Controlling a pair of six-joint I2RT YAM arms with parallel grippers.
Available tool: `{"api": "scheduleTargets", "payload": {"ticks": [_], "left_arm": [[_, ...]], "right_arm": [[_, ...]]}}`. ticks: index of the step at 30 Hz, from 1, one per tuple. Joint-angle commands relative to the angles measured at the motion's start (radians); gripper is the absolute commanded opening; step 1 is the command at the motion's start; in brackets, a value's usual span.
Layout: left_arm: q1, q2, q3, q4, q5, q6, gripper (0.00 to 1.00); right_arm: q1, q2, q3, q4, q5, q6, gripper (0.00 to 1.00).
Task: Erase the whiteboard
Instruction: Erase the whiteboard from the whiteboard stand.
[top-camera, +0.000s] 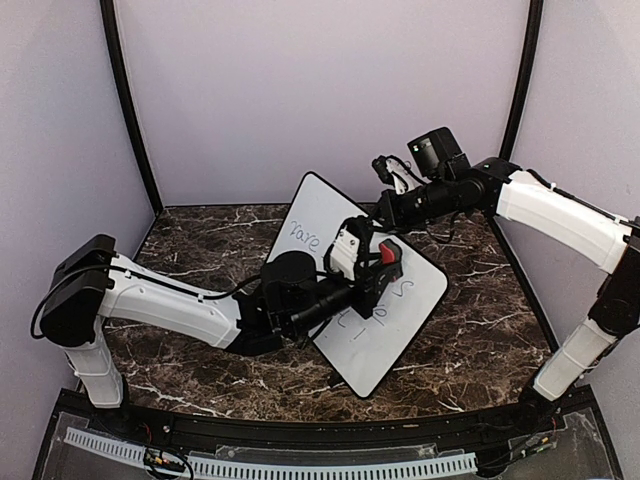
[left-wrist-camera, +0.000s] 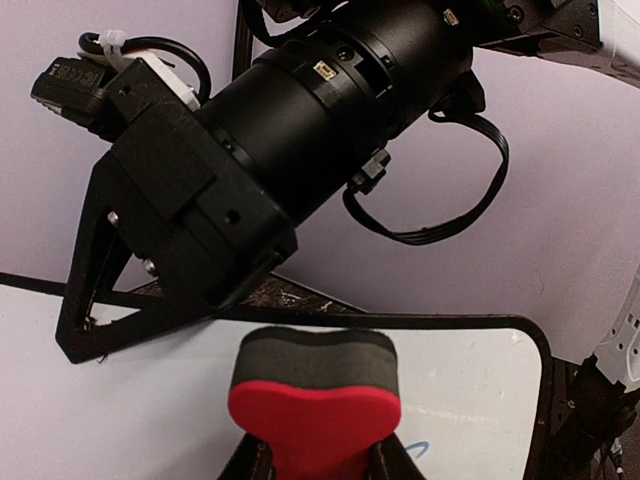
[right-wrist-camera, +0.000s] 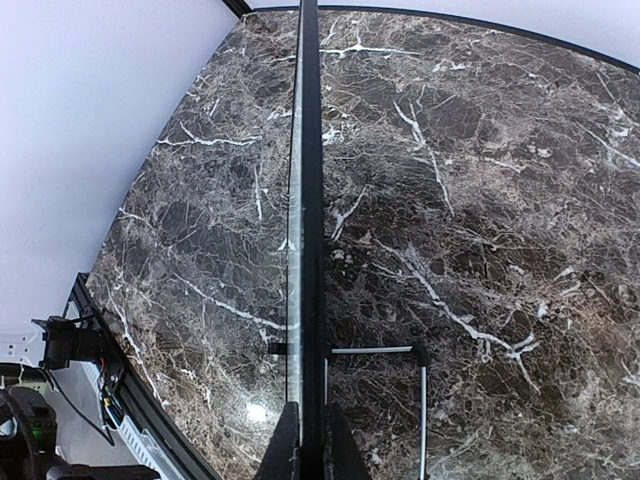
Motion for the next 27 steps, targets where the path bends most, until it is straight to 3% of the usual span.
{"api": "scheduleTargets", "payload": {"ticks": [1, 8, 21, 27], "left_arm": [[0.006, 0.01, -0.069, -0.047, 0.0, -0.033, 0.03], [0.006, 0.002, -0.146, -0.024, 0.005, -0.074, 0.02], [0.037, 0.055, 0.076, -0.067, 0.005, -0.009, 0.03], [0.04, 0.061, 0.098, -0.094, 0.022, -0.025, 0.02]], "right_arm": [[0.041, 0.014, -0.014, -0.011, -0.044, -0.016, 0.0], [0.041, 0.011, -0.025, -0.005, -0.048, -0.014, 0.0], [0.041, 0.005, -0.049, 0.006, -0.055, -0.01, 0.0], [0.041, 0.009, -0.045, 0.007, -0.059, -0.01, 0.0]]}}
